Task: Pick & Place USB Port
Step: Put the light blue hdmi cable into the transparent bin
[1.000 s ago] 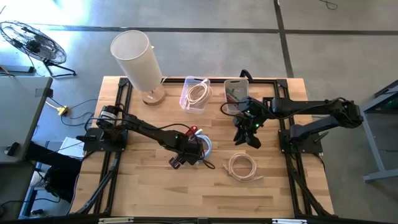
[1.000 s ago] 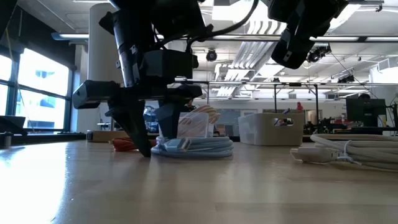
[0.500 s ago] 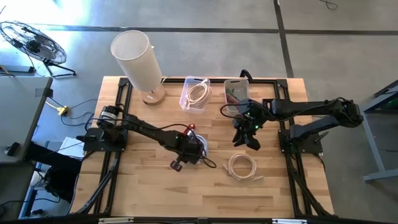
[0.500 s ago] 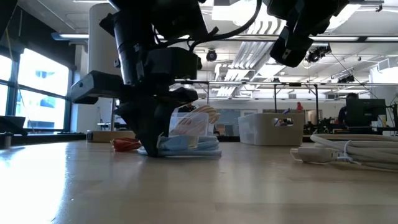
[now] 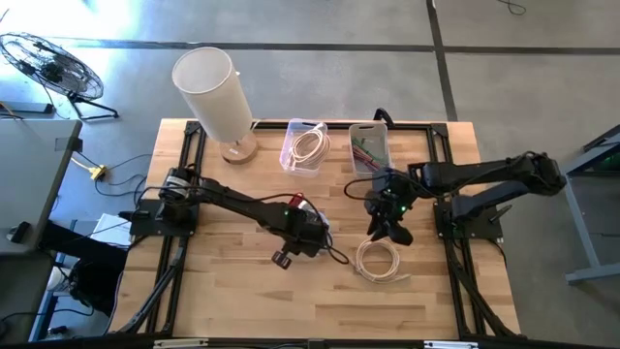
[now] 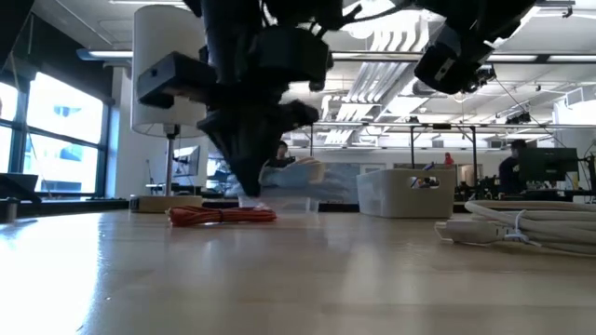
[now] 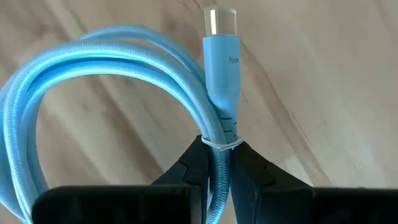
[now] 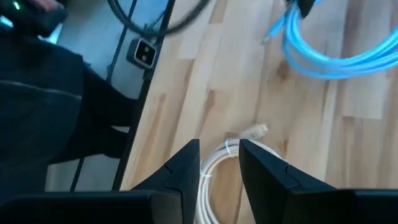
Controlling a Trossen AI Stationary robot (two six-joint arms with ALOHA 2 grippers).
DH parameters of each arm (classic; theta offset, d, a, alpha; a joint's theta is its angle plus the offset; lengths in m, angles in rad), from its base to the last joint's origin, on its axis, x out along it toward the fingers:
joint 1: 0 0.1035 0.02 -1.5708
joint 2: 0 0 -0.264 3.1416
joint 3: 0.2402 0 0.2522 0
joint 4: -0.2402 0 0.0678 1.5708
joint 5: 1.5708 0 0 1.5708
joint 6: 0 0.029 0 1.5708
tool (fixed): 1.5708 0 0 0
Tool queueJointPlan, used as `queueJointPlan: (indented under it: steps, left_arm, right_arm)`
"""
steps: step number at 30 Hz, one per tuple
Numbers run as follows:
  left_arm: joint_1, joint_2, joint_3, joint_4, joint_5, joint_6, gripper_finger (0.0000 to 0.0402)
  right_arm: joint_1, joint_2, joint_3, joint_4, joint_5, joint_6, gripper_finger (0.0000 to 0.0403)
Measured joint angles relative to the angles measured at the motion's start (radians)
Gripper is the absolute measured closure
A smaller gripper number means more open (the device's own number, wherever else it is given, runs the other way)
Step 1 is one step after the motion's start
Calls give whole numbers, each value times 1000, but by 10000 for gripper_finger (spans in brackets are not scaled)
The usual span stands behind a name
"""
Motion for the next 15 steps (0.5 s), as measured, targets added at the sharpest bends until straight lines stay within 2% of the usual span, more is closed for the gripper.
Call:
queueJointPlan:
  steps: [5,8,15]
  left_arm:
    - [21,-2,82,-145,-25,6,369]
    - [43,-2,178,-186,-30,14,369]
    - [101,-4,471,-342,-218,92,369]
  right_arm:
    - [41,-1,0,13,27,-1,297]
    - [54,-11,0,14,59,-1,297]
    - [52,-113,0,13,63,9,297]
